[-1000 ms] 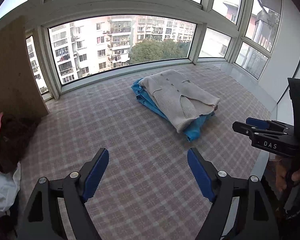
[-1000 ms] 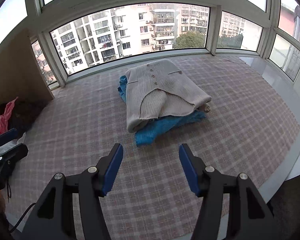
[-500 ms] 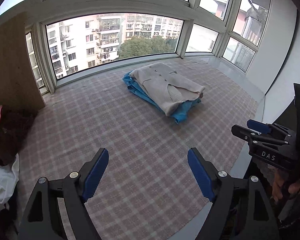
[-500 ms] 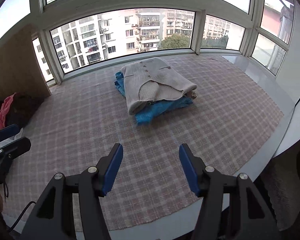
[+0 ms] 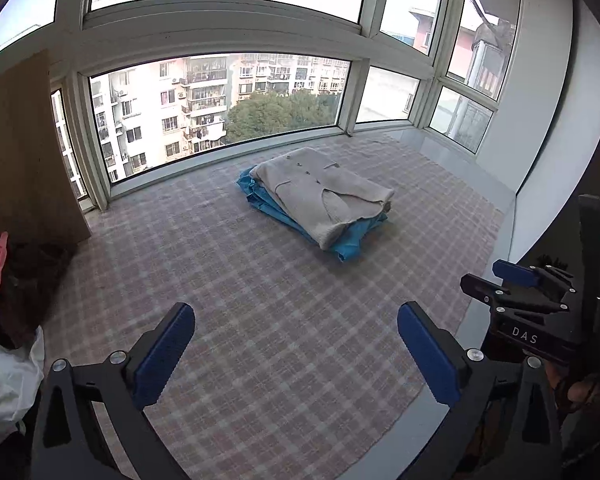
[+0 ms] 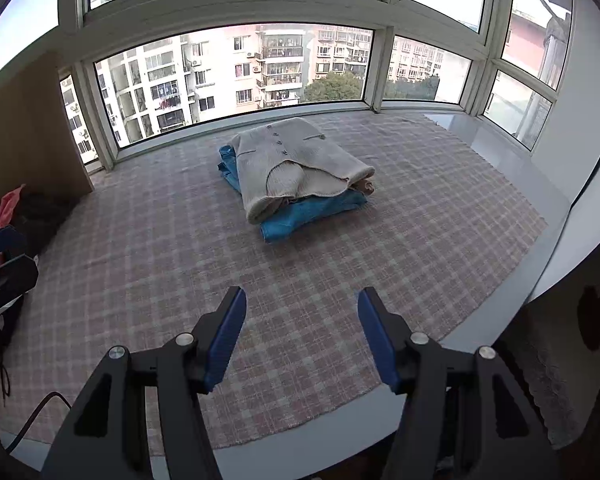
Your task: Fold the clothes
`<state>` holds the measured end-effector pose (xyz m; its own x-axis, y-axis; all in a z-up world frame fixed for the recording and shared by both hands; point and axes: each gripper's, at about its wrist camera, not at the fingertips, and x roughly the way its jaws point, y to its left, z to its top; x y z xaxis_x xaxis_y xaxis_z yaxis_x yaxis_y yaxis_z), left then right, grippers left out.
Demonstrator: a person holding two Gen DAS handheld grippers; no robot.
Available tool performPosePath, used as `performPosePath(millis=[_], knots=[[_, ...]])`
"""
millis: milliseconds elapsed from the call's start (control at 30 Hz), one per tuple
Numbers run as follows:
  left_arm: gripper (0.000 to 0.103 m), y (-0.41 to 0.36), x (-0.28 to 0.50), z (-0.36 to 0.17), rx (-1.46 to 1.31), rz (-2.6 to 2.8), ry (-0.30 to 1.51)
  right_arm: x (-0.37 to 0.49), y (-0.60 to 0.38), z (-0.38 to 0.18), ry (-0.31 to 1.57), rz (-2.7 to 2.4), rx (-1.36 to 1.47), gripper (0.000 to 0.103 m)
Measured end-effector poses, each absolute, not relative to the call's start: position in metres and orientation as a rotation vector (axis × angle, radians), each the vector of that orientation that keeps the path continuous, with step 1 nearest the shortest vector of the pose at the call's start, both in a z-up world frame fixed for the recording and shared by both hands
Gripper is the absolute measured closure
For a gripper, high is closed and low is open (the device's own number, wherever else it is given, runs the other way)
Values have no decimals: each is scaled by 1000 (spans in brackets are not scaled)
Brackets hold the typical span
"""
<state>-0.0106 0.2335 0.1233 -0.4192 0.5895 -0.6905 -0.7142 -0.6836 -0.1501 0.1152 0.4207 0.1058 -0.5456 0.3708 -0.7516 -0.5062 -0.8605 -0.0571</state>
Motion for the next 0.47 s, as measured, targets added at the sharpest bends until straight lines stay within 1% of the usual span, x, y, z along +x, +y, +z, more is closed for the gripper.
performPosePath(millis=[200, 400, 467], knots=[[1, 237, -1, 128, -896, 2106, 233, 116, 420, 106, 212, 2371, -1109, 45], [1, 240, 1, 131, -887, 2097, 209, 118, 421, 107, 208, 2363, -1101, 45], [1, 242, 7, 133, -850, 2092, 231, 118, 424, 106, 215, 2361, -1101, 45]])
